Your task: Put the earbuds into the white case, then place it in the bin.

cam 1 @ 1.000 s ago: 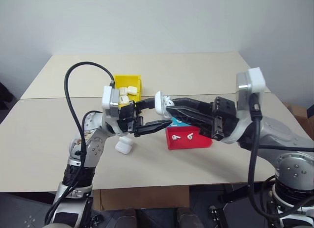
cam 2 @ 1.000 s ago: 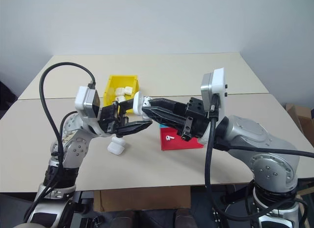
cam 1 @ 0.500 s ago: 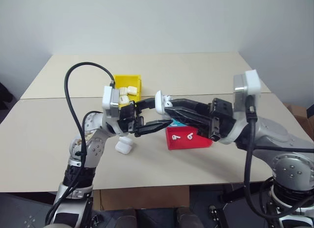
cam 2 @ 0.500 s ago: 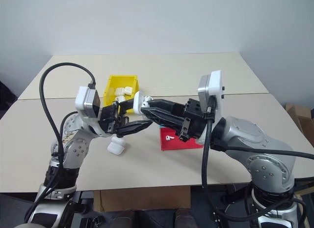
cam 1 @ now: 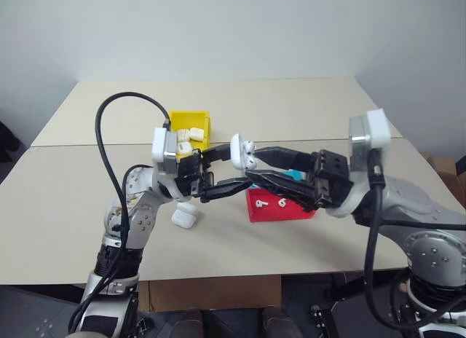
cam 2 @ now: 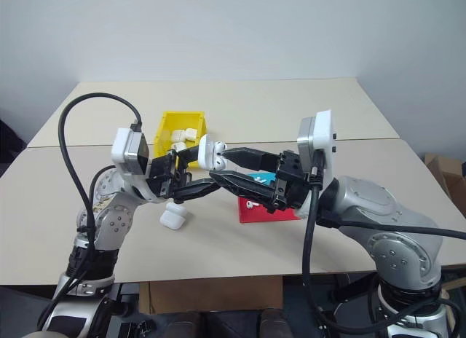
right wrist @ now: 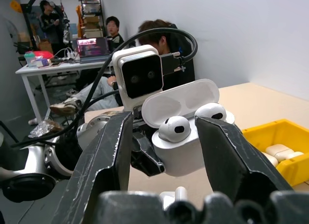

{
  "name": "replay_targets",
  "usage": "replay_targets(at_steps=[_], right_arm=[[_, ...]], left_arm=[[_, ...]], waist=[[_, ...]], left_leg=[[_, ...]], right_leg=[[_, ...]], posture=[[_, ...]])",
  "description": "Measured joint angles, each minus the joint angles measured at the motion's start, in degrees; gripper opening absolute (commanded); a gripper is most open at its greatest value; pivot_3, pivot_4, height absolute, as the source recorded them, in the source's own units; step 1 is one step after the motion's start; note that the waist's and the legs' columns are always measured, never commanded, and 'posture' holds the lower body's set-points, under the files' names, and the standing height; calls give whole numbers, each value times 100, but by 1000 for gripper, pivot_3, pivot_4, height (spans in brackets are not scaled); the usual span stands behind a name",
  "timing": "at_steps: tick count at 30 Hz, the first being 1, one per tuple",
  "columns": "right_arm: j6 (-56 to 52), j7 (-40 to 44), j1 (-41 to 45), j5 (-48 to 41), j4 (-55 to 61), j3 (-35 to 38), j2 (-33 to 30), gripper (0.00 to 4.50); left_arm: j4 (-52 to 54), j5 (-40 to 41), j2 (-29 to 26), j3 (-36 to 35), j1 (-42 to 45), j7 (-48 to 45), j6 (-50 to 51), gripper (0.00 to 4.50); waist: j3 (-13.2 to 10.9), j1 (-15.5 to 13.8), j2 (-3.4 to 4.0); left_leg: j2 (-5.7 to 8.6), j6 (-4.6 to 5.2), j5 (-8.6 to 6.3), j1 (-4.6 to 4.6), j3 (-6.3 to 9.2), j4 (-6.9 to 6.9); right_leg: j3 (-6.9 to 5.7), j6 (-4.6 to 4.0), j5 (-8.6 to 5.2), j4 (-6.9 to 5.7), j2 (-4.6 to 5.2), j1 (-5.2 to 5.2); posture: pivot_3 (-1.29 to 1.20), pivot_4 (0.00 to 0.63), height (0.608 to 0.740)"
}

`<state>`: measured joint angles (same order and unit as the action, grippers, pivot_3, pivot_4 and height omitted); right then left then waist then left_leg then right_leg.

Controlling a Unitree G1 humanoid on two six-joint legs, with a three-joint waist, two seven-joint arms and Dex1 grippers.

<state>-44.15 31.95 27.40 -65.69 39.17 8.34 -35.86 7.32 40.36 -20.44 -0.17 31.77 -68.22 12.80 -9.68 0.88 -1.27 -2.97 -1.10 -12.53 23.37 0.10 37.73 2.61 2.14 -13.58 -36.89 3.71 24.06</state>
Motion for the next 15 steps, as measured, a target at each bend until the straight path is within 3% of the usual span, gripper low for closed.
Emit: replay_targets(at_steps=[5,10,13,15], right_arm=[[26,436,40,-321,-168,405,-432,2520],[-72,1079,1145,-122,-1000,305,-1289,2520],[-193,1582,2206,242,-1696,-101,-1537,1961],[-221,1879,2647,471,-2019,-372,-1531,1318]], left_arm=[[-142,-93,38,7,3,3,-31,2785],[-428,-409,58,187,214,44,-17,2785],[-605,-524,128,265,434,3,-43,2785],[-678,-608,235,321,520,1,-70,2785]], waist=[[0,-3,-1],[-1,16,0],[-1,30,0],[-1,18,0]], left_leg=[[1,0,0,-2,0,2],[1,0,0,-1,-1,2],[-1,1,0,1,-1,-2],[-1,1,-1,7,-1,-2]], right_leg=[[0,1,1,2,0,-4],[3,11,-4,5,-2,1],[4,7,-2,11,-4,3],[4,0,2,13,-4,7]], posture=[[0,150,740],[0,150,740],[0,150,740],[0,150,740]])
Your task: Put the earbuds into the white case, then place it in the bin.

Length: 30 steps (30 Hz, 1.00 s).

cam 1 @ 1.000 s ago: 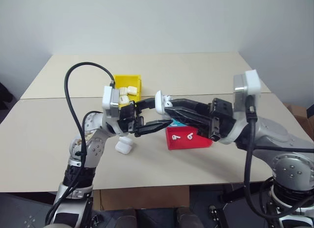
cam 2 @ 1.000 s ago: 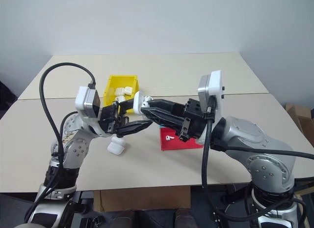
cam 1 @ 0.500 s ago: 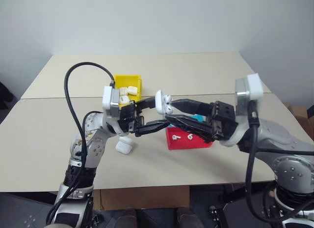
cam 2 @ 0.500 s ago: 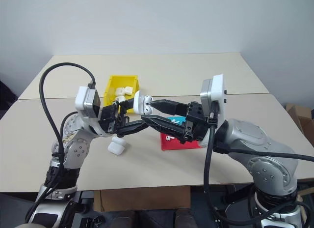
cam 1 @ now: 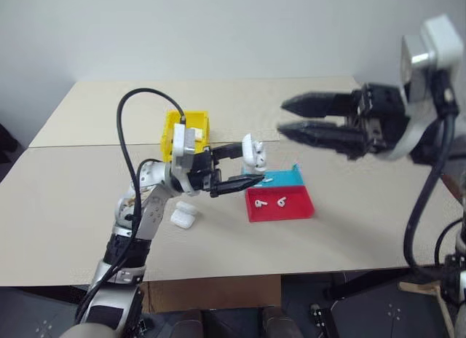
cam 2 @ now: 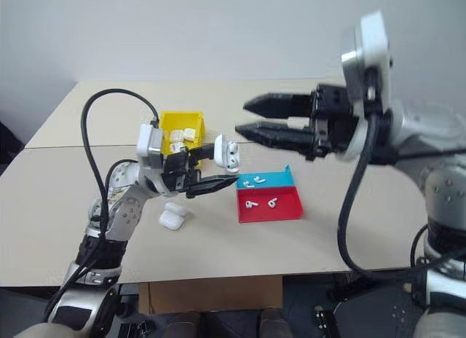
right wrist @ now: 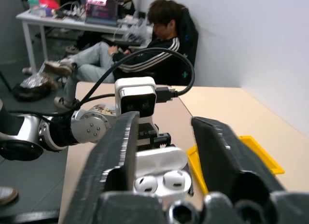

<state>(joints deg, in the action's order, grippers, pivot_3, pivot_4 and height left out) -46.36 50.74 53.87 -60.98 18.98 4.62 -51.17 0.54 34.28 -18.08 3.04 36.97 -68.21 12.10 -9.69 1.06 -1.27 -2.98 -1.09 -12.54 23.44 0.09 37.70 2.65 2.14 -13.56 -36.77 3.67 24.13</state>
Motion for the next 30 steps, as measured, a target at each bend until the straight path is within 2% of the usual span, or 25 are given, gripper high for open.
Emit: replay_targets(at_steps=[3,4,10,16,30], right_arm=[[-186,280,498,34,-330,-245,267,251],[-249,324,649,41,-406,-335,362,82],[-425,546,840,504,-676,-888,771,82],[-427,606,961,1174,-713,-1263,899,82],[-262,1285,652,1950,-210,-1313,497,82]], left_arm=[[-118,-84,130,64,64,-3,-113,2785],[-141,-107,174,83,75,0,-138,2785],[-206,-394,266,238,130,-5,-348,2785],[-303,-517,341,301,131,8,-434,2785],[-301,-496,361,256,84,-1,-462,2785]], waist=[[0,-9,0],[0,-14,0],[0,-29,0],[0,-28,0],[0,-22,0]], left_leg=[[0,0,0,12,0,3],[0,0,0,11,0,3],[0,0,0,10,1,5],[0,0,0,12,1,5],[0,0,0,10,3,7]], right_leg=[[0,0,1,1,0,6],[0,0,2,1,0,7],[-2,1,3,-3,0,6],[-2,1,3,-3,0,8],[-3,2,4,-5,0,7]], posture=[[0,150,740],[0,150,740],[0,150,740],[0,150,740],[0,150,740]])
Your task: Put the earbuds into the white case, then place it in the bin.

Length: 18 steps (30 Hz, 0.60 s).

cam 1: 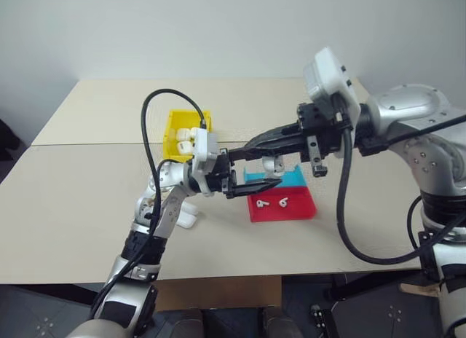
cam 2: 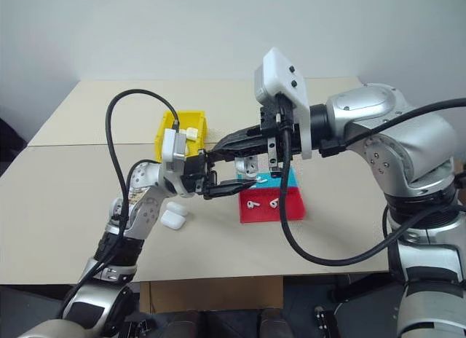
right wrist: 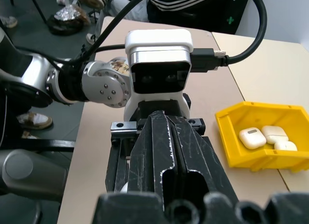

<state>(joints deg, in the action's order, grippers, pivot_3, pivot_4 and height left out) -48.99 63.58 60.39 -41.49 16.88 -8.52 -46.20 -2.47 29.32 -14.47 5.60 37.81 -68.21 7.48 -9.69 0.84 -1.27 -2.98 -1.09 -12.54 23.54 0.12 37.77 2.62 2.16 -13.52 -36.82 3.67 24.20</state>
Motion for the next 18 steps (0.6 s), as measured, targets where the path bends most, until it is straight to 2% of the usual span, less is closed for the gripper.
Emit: replay_targets(at_steps=[12,18], right_arm=[[131,235,-163,216,1,102,-236,82],[107,178,-292,167,-16,381,-236,82]], left_arm=[[7,78,-15,-151,-42,-1,-5,2785],[7,128,24,-196,-49,0,-36,2785]], waist=[[0,-1,0],[0,-2,0]], left_leg=[[0,0,0,-3,0,0],[0,0,0,-2,0,1]], right_leg=[[0,0,0,-2,0,-2],[0,0,0,-2,0,-2]], posture=[[0,150,740],[0,150,740]])
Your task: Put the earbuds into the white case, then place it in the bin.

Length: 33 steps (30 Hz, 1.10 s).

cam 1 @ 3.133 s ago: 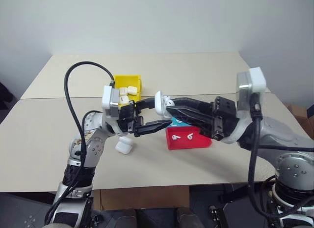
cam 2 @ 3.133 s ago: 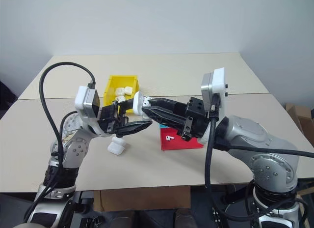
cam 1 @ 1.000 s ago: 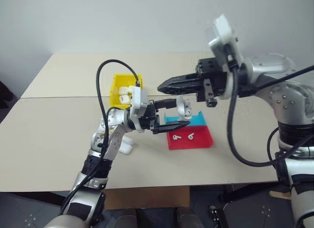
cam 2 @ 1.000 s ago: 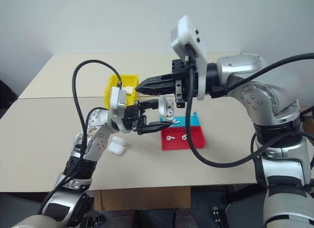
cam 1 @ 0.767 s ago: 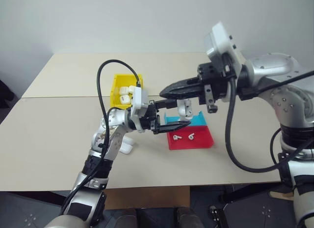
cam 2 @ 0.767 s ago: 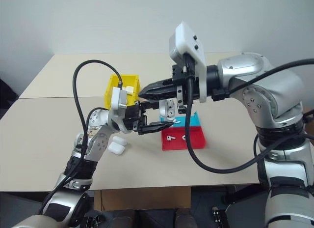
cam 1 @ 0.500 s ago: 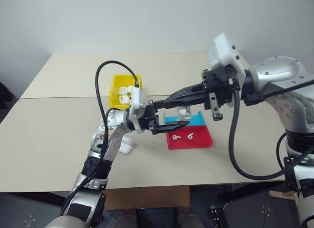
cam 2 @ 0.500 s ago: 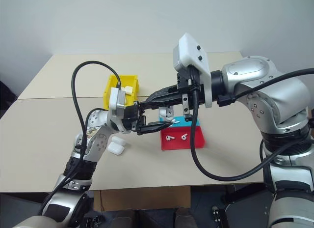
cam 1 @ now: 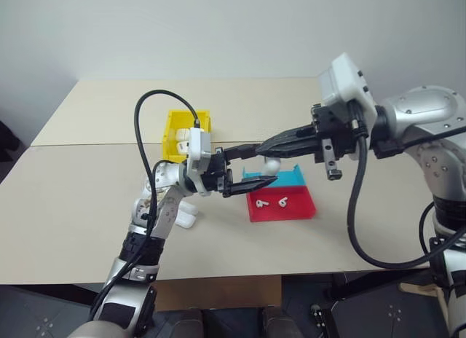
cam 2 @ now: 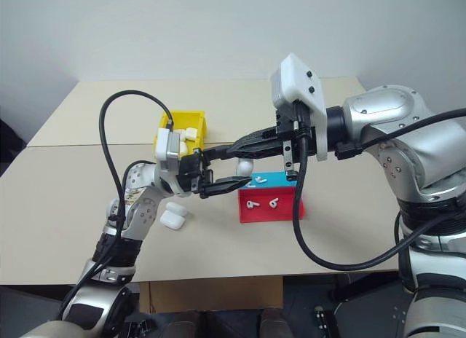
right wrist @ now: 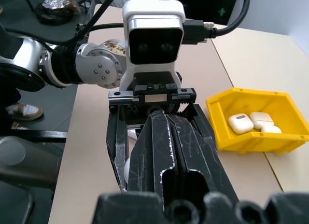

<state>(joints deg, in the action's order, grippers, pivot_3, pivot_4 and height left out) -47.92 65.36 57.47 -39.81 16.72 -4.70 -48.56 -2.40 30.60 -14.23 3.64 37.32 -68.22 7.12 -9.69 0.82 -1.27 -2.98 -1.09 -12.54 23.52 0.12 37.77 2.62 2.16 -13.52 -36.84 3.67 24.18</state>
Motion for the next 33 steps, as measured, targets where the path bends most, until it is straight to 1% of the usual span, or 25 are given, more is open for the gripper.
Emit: replay_targets(at_steps=[3,5,10,12,13,16,19,21,23,24,27,30,31,33], right_arm=[[9,-64,-93,-63,-36,356,-5,82],[64,-156,-311,-129,-46,647,-7,82],[66,-803,-871,-565,30,1774,231,82],[56,-1179,-1430,-663,302,2151,278,82],[27,-1322,-1664,-678,397,2221,313,82],[-33,-1799,-2503,-851,805,2428,515,82],[-39,-2207,-3131,-991,1158,2535,785,82],[-39,-2402,-3340,-1043,1269,2540,837,82],[-39,-2560,-3439,-1053,1260,2539,849,82],[-55,-2651,-3455,-1058,1222,2529,850,82],[-118,-2837,-3445,-1085,1076,2472,850,82],[-149,-2972,-3440,-1090,996,2395,847,82],[-150,-2982,-3438,-1095,996,2373,847,82],[-159,-3038,-3444,-1095,995,2340,815,82]], left_arm=[[5,24,3,-18,-2,11,-88,2785],[48,34,-5,-40,-36,36,-92,2785],[454,237,-98,-325,-187,357,39,2785],[795,250,-326,-504,-209,732,202,2785],[894,199,-455,-580,-227,911,292,2785],[1096,-313,-1034,-576,-195,1795,1099,2785],[1011,-864,-1003,-584,146,3129,2092,2785],[765,-1322,-987,-547,526,3873,2463,2785],[446,-1747,-971,-443,831,4342,2582,2785],[87,-2019,-1011,-241,1078,4494,2713,2785],[-901,-2544,-903,42,1458,4931,2828,2785],[-1804,-2872,-697,194,1510,5196,2680,2785],[-1903,-2892,-672,211,1511,5218,2673,2785],[-2468,-2961,-518,189,1705,5358,2436,2785]], waist=[[0,-3,0],[0,-4,0],[-1,-7,-1],[0,-6,-2],[0,4,-1],[0,3,-1],[-2,-18,-5],[-2,-18,-5],[-2,-13,-6],[-2,-12,-6],[-2,-5,-6],[-3,20,-6],[-4,20,-8],[-5,-2,-11]], left_leg=[[0,0,0,0,0,0],[0,0,0,0,0,1],[0,0,0,2,3,0],[-1,0,0,-1,4,-1],[0,0,0,-4,0,0],[1,0,0,-17,2,0],[1,-2,1,-12,5,5],[4,-2,1,-13,5,6],[5,-2,1,-12,3,4],[5,-2,1,-11,4,3],[6,-2,1,-13,3,2],[5,-2,1,-4,3,-2],[5,-2,1,1,3,-2],[6,-2,1,7,4,0]], right_leg=[[0,0,0,1,0,-1],[0,0,0,2,0,-3],[-1,1,1,0,0,-2],[-2,1,1,1,0,-5],[4,2,1,-2,0,-5],[5,5,-1,-12,0,-11],[2,25,-9,-13,0,-12],[2,26,-8,-7,0,-17],[3,20,-4,-3,0,-15],[3,14,0,-2,0,-14],[3,11,2,-2,0,-13],[5,7,3,-3,0,-2],[4,7,3,-2,0,1],[2,7,4,0,0,4]], posture=[[0,150,740],[0,150,740],[0,150,740],[0,150,740],[0,150,740],[0,150,740],[0,150,740],[0,150,740],[0,150,740],[0,150,740],[0,150,740],[0,150,740],[0,150,740],[0,150,740]])
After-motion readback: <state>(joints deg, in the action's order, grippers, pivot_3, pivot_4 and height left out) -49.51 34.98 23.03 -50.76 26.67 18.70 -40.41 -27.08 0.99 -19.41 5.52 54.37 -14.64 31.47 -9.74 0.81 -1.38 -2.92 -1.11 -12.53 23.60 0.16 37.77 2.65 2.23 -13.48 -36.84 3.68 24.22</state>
